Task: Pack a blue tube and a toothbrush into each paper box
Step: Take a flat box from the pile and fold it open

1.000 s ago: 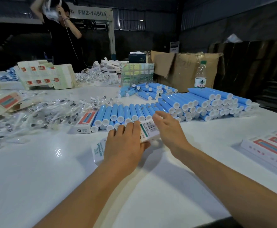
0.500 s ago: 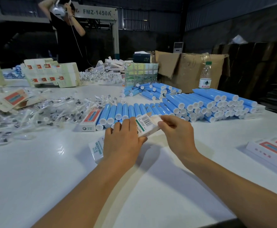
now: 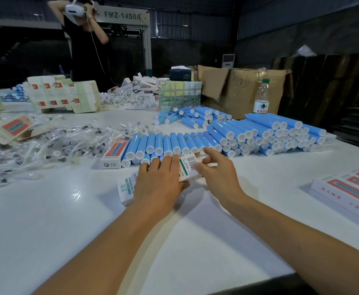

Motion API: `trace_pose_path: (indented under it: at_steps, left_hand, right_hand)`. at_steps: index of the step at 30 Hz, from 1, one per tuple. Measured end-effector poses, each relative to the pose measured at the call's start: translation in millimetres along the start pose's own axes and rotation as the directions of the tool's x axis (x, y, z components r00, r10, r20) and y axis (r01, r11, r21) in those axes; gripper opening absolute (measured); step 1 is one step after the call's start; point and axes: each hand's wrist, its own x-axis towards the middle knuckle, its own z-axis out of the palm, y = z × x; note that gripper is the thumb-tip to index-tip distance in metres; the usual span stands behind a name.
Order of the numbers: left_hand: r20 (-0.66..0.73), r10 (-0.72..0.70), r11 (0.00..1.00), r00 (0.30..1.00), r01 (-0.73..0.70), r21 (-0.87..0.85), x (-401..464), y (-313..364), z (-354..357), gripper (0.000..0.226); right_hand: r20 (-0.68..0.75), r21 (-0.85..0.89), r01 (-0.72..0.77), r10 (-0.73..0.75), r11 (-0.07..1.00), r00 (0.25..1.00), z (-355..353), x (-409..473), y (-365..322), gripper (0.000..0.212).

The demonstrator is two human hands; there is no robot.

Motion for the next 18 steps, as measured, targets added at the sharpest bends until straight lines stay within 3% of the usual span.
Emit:
trace_pose_path:
  at_steps: [8,16,18]
  left_hand:
    - [-0.014,0.017,0.999,1.0,-0.016,0.044,-4.5,5.0,1.2,0.072]
    - [-0.042,0.025,0.998,0.999,-0.023,0.058,-4.6,10.4,2.0,0.071]
    - [-0.048,-0.005,1.0,0.999,0.006,0.029,-2.3,9.0,1.0,0.071]
  right_hand:
    - [0.002,0.034,-0.08,0.08,0.996,0.997,0.2,-1.3,-1.7,0.008]
    - [0.062,-0.04,-0.061,0.063,0.997,0.996,2.2,-1.2,-2.8,0.016]
    - [0.004,-0.118,0.042,-0.042,0.992,0.999,-1.4,0.3,-3.9,0.014]
